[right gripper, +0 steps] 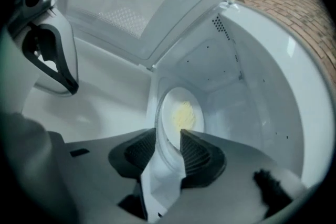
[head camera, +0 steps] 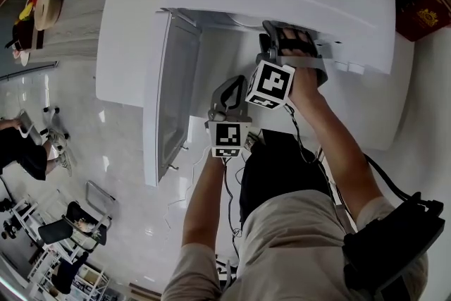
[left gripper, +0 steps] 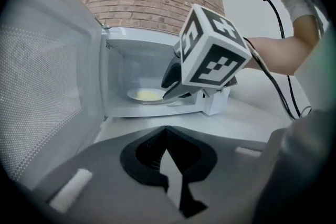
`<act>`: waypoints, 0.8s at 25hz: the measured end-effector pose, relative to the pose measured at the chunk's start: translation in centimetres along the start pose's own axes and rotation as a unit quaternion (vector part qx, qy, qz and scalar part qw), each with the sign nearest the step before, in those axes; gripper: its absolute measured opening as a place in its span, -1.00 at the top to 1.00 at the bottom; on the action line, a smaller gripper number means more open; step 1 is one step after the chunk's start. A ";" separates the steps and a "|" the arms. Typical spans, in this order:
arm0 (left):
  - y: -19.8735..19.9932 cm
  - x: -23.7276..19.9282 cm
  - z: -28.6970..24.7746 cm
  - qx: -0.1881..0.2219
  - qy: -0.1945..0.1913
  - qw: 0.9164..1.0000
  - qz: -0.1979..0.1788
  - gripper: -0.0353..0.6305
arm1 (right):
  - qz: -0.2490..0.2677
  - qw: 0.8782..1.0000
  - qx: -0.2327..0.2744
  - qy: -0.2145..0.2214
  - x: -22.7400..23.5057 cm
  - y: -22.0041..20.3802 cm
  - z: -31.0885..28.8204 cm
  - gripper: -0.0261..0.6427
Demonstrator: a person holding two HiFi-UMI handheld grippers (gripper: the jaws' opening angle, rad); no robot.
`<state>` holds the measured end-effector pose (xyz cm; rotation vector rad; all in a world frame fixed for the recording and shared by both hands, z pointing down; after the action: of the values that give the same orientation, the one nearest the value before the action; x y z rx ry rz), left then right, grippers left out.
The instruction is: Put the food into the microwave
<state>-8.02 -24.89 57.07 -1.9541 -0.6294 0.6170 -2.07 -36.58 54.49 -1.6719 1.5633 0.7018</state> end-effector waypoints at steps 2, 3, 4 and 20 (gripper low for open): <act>0.3 0.2 0.7 0.007 0.012 1.000 0.001 0.87 | -0.011 1.000 0.021 -0.017 0.0 0.3 1.6 0.51; 0.5 0.2 1.2 0.011 0.018 1.000 0.004 0.87 | -0.019 0.999 0.034 -0.027 -0.1 0.6 2.6 0.64; 0.7 0.3 1.7 0.017 0.024 1.000 0.008 0.87 | -0.030 0.998 0.050 -0.033 -0.1 0.9 3.6 0.73; 6.3 4.5 10.5 0.118 0.093 0.989 0.017 0.87 | -0.103 0.973 0.194 -0.076 0.8 3.9 18.4 0.89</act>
<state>-10.42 -17.81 46.38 -1.7780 -0.3885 0.4994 -4.15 -22.19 42.51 -1.4245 1.2967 0.3761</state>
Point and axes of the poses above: the fingertips, and each gripper's own axes: z backward along the fingers, x to its right, y out of its top, the point moved 4 cm from there along z, backward along the fingers, and after that the axes turned 13 degrees about -y, right-handed, at the moved point
